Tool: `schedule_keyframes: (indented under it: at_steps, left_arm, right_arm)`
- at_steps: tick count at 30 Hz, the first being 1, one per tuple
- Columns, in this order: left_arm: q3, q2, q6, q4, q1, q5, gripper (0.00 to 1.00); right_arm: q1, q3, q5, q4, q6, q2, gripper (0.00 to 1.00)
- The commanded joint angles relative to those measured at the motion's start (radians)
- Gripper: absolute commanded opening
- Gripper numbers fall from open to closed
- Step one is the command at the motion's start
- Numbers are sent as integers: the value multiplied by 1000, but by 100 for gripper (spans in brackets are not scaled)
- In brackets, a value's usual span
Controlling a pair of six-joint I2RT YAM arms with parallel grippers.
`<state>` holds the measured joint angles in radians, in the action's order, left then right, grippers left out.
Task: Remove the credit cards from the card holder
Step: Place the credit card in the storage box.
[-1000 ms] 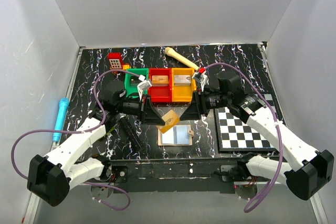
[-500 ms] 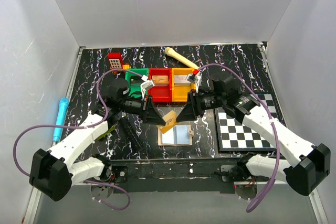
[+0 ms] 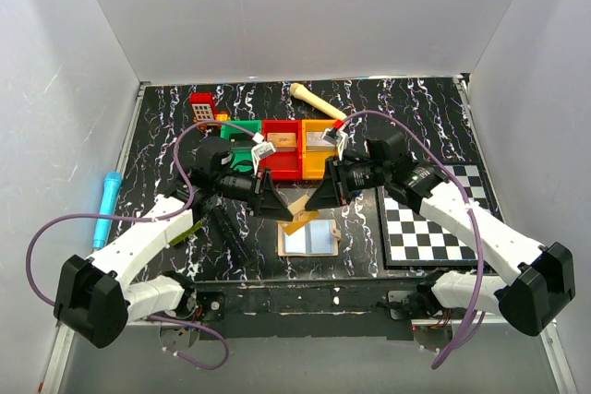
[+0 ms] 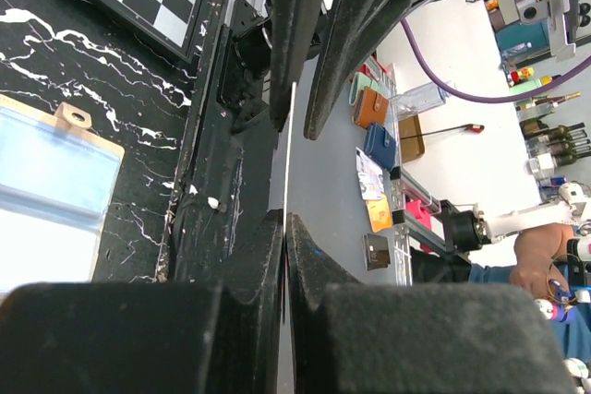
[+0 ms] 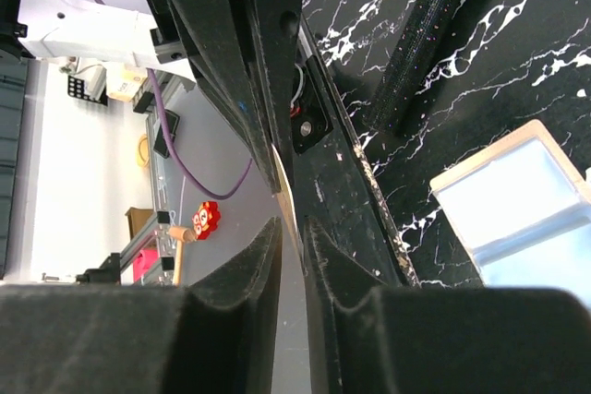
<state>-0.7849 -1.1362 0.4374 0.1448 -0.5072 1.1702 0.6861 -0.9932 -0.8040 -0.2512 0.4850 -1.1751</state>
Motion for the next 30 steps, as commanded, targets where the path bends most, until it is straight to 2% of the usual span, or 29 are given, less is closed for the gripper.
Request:
schedule_keyframes:
  at_steps: [1,2,3,5,8,10,13,18,21,25,28,30]
  left_arm:
    - [-43,-7,-22,13,-7,-14,0]
    - [-45,-7,-23,16,-7,-26,3]
    - [-50,-8,-28,24,-7,-52,18]
    - [-53,-7,-38,41,-7,-101,32]
    - [-50,-4,-37,33,-7,-132,44]
    - [-53,9,-40,47,-5,-205,51]
    - [-25,67,-30,43,9,-395,56]
    - [182,257,151,-205,27,-694,60]
    - [324,398,320,-368,29,-837,65]
    - [470,464,486,-548,26,-923,65]
    - [570,411,610,-794,16,-891,62]
    - [587,353,638,-950,-10,-874,59]
  right_arm:
    - [9,-22,-41,102,36,-9,15]
    - [7,-19,-37,104,43,-11,6]
    - [7,-16,-32,112,44,-12,1]
    - [9,-12,-29,121,53,-14,1]
    - [9,-5,-29,142,72,-14,1]
    - [6,4,-6,145,76,-6,1]
    - [1,16,57,156,99,6,1]
    - [-55,82,138,306,252,8,1]
    - [-77,117,202,406,344,9,1]
    - [-83,201,317,643,450,22,1]
    - [-83,269,385,875,546,8,1]
    - [-82,278,405,953,592,-15,1]
